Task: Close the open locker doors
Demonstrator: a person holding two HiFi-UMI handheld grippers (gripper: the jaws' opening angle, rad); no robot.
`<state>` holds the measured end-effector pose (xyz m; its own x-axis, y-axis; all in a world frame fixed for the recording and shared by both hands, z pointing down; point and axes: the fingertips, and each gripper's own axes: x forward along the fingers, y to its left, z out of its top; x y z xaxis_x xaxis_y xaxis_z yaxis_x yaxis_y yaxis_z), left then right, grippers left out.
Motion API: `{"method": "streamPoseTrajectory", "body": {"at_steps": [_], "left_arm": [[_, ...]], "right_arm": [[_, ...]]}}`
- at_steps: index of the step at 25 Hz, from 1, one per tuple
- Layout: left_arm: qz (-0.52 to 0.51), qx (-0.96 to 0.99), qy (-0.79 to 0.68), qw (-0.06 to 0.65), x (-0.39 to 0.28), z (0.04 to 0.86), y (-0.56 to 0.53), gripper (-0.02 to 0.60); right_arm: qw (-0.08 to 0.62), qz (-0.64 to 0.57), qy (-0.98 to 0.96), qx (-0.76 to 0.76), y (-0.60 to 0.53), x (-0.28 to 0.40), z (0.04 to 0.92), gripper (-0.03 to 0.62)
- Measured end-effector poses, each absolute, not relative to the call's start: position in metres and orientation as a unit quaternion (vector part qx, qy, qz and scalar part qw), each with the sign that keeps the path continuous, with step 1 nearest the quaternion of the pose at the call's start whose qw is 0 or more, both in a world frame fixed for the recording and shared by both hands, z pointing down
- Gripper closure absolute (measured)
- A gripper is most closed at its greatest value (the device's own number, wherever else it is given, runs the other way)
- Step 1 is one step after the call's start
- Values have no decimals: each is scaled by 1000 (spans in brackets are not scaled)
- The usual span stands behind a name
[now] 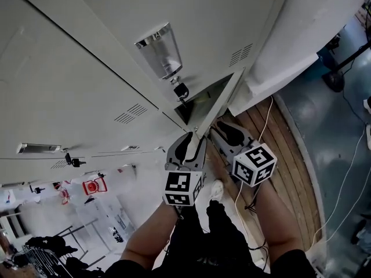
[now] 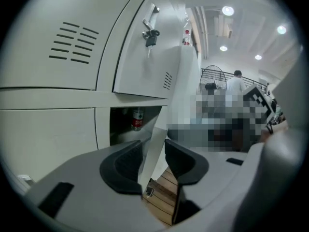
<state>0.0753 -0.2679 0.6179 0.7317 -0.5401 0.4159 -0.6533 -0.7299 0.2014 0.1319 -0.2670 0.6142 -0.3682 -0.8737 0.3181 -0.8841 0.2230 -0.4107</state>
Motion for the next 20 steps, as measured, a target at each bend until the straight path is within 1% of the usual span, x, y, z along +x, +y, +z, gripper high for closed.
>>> {"method": "streamPoseTrajectory", "body": {"at_steps": [9, 20], "left_arm": [[159, 910, -343, 172, 42, 613, -288, 433], [146, 908, -351, 174, 13, 606, -299, 433]], "right_arm": [[6, 265, -788, 555, -303, 110, 613, 477], [10, 254, -782, 569, -340, 100, 612, 477]]}}
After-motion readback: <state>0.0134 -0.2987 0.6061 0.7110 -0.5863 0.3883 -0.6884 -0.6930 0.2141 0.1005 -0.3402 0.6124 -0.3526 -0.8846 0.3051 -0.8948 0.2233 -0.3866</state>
